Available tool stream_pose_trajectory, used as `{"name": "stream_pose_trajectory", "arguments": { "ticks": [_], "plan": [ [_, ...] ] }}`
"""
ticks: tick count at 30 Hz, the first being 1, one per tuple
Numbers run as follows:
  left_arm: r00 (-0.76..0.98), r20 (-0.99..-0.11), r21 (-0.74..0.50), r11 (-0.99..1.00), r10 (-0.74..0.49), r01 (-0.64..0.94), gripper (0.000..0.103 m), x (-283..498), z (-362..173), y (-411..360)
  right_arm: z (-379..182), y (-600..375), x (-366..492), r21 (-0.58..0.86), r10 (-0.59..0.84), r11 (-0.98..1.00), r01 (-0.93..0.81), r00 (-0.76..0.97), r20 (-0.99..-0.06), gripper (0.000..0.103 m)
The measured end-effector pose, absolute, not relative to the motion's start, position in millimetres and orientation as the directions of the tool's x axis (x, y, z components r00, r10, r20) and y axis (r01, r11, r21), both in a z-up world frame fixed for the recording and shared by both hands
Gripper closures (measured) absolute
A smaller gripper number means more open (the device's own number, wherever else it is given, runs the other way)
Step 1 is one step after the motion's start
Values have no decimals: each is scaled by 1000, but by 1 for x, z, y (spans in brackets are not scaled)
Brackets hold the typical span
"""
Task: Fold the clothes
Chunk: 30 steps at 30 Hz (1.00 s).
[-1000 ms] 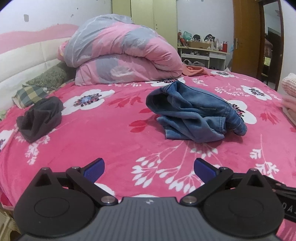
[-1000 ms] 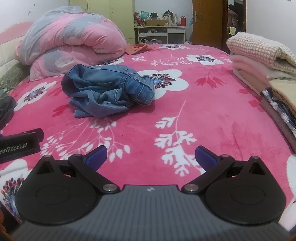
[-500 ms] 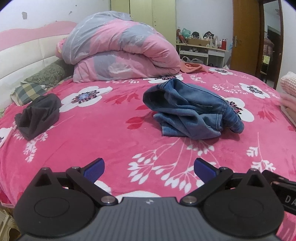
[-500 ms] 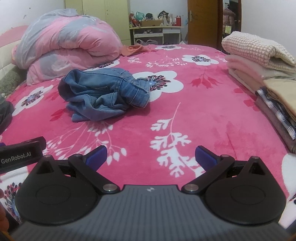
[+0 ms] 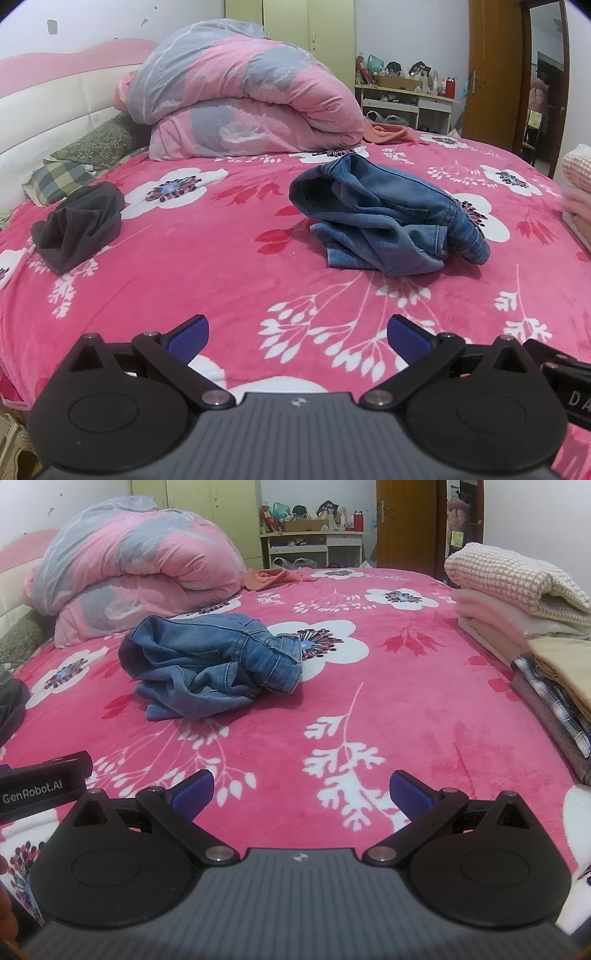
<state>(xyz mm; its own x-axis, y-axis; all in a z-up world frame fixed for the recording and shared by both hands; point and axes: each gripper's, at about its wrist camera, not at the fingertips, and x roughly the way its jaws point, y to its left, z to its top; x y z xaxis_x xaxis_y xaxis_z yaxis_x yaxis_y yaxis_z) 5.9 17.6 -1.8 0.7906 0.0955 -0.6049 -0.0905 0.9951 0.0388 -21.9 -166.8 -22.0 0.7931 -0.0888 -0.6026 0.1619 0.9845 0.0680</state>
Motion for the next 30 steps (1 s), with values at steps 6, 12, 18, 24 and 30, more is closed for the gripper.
{"name": "stream_pose_trajectory", "arguments": {
  "ticks": [6,12,18,24,30],
  "plan": [
    [789,-607,41,995,99,-93,0,7,-2,18,-22,-166,-22,69,-85,985,158,792,-604,1],
    [785,-611,40,995,101,-96,0,8,-4,19,-23,-165,-20,69,-84,985,157,790,-607,1],
    [781,-616,39,994,102,-99,0,9,-6,21,-24,-164,-18,70,-81,985,156,787,-611,1],
    [778,-619,38,994,104,-103,0,10,-6,23,-25,-162,-17,68,-78,986,151,786,-614,1],
    [777,-620,36,994,106,-107,0,11,-6,24,-24,-159,-15,67,-77,987,148,786,-614,1]
  ]
}}
